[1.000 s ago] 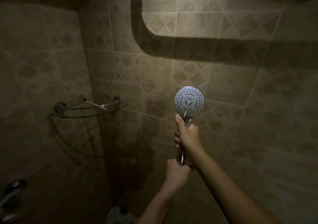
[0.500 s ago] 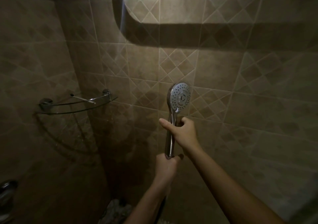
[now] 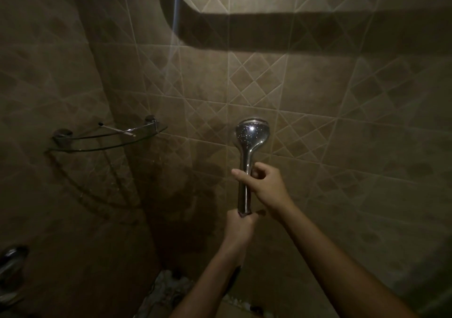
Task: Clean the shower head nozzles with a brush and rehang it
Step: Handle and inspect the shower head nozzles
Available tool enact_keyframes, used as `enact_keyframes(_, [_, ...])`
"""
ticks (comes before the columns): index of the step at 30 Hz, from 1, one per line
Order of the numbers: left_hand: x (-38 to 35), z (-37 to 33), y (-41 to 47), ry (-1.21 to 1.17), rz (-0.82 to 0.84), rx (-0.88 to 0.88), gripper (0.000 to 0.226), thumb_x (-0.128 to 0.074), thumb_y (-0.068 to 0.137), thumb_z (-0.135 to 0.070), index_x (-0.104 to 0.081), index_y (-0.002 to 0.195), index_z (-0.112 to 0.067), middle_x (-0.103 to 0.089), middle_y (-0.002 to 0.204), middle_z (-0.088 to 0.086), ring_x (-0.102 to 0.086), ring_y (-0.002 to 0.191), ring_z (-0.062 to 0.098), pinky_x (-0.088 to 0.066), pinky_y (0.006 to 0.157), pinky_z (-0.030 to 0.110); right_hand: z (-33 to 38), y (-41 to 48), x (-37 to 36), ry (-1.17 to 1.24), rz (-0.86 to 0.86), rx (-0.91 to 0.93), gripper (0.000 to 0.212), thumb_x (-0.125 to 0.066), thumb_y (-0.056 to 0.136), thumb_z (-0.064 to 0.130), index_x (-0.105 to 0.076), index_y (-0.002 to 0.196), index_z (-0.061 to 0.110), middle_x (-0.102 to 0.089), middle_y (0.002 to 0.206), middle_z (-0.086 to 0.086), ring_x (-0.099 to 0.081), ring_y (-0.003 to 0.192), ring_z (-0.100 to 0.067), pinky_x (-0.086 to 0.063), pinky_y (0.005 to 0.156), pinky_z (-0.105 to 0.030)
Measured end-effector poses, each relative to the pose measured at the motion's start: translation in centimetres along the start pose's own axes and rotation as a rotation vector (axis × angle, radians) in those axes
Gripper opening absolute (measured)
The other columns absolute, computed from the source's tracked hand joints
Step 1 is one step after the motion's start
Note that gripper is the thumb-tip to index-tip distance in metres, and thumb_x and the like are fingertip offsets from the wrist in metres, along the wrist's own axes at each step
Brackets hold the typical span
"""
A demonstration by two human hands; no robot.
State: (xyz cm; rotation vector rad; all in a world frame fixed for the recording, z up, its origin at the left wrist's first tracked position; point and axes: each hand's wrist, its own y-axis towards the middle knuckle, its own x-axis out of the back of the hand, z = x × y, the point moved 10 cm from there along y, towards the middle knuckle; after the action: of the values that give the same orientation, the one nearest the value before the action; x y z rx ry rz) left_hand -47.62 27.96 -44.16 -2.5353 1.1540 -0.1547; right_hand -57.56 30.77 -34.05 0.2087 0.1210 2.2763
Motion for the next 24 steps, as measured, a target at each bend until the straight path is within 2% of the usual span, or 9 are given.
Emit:
enact_keyframes(3, [0.2, -0.3, 0.7, 0.0, 0.007, -0.017, 0.02, -0.07, 0.089, -0.024, -0.064, 0.105, -0.013, -0.071, 0.095, 0.012, -0.064, 0.08, 0.02, -0.051, 0.066, 0.029, 0.0, 0.6, 0.7, 0.062, -0.024, -0.009, 0.032, -0.078, 0.086, 0.021, -0.06, 0.093, -0.004, -0.052, 0.069, -0.009, -0.057, 0.066, -0.026, -0.055, 0.069, -0.03])
enact_keyframes(5, [0.2, -0.3, 1.1, 0.022, 0.025, -0.013, 0.022, -0.071, 0.088, -0.026, -0.064, 0.105, -0.014, -0.072, 0.096, 0.011, -0.068, 0.083, 0.023, -0.054, 0.071, 0.034, -0.1, 0.6, 0.5, 0.102, 0.022, -0.053, 0.028, -0.069, 0.093, 0.017, -0.062, 0.105, -0.007, -0.064, 0.087, -0.02, -0.069, 0.084, -0.038, -0.06, 0.081, -0.035])
enact_keyframes(7, [0.1, -0.3, 1.5, 0.053, 0.046, -0.015, 0.023, -0.071, 0.087, -0.028, -0.067, 0.105, -0.014, -0.074, 0.099, 0.012, -0.074, 0.09, 0.028, -0.06, 0.08, 0.041, -0.3, 0.5, 0.0, 0.146, 0.086, -0.1, 0.022, -0.062, 0.098, 0.016, -0.064, 0.106, -0.004, -0.073, 0.102, -0.02, -0.074, 0.097, -0.029, -0.061, 0.087, -0.036])
enact_keyframes(9, [0.2, -0.4, 1.9, 0.077, 0.052, -0.02, 0.024, -0.072, 0.086, -0.029, -0.068, 0.106, -0.015, -0.076, 0.101, 0.013, -0.074, 0.095, 0.029, -0.06, 0.086, 0.047, -0.5, 0.6, -0.3, 0.149, 0.116, -0.114, 0.021, -0.062, 0.098, 0.018, -0.065, 0.107, -0.001, -0.073, 0.105, -0.015, -0.074, 0.1, -0.024, -0.06, 0.089, -0.035])
enact_keyframes(12, [0.3, -0.3, 2.7, 0.072, 0.058, 0.001, 0.021, -0.072, 0.086, -0.026, -0.07, 0.104, -0.016, -0.076, 0.1, 0.01, -0.075, 0.091, 0.026, -0.062, 0.086, 0.045, -0.1, 1.0, 0.1, -0.001, 0.053, -0.063, 0.03, -0.077, 0.087, 0.025, -0.066, 0.11, 0.009, -0.073, 0.096, -0.007, -0.073, 0.086, -0.011, -0.06, 0.071, -0.023])
enact_keyframes(16, [0.3, -0.5, 3.4, 0.054, 0.093, 0.039, 0.023, -0.073, 0.086, -0.027, -0.07, 0.103, -0.011, -0.074, 0.095, 0.008, -0.072, 0.087, 0.022, -0.058, 0.077, 0.037, -0.1, 1.7, 0.8, -0.017, -0.009, -0.074, 0.039, -0.082, 0.082, 0.015, -0.063, 0.115, 0.009, -0.072, 0.079, -0.004, -0.074, 0.076, -0.012, -0.058, 0.064, -0.021])
enact_keyframes(20, [0.4, -1.2, 3.7, 0.028, 0.138, -0.003, 0.024, -0.071, 0.087, -0.029, -0.072, 0.102, -0.011, -0.075, 0.091, 0.008, -0.073, 0.086, 0.023, -0.057, 0.076, 0.037, -1.0, 2.3, 0.6, 0.14, 0.032, -0.139, 0.032, -0.069, 0.091, 0.004, -0.058, 0.12, -0.004, -0.071, 0.103, -0.016, -0.073, 0.095, -0.026, -0.061, 0.073, -0.029])
enact_keyframes(22, [0.6, -1.1, 4.1, 0.045, 0.119, 0.026, 0.027, -0.072, 0.086, -0.029, -0.07, 0.109, -0.014, -0.076, 0.102, 0.008, -0.074, 0.093, 0.022, -0.059, 0.077, 0.036, -1.6, 2.4, 0.1, 0.259, 0.084, -0.181, 0.027, -0.066, 0.093, 0.004, -0.059, 0.119, 0.001, -0.072, 0.115, -0.017, -0.074, 0.104, -0.028, -0.061, 0.079, -0.032])
enact_keyframes(24, [0.4, -0.7, 4.5, 0.039, 0.106, 0.049, 0.029, -0.069, 0.088, -0.029, -0.067, 0.114, -0.016, -0.075, 0.104, 0.007, -0.075, 0.092, 0.019, -0.059, 0.071, 0.033, -1.5, 2.4, 0.0, 0.23, 0.083, -0.17, 0.027, -0.071, 0.091, 0.012, -0.061, 0.116, 0.009, -0.073, 0.115, -0.012, -0.073, 0.104, -0.024, -0.06, 0.082, -0.032])
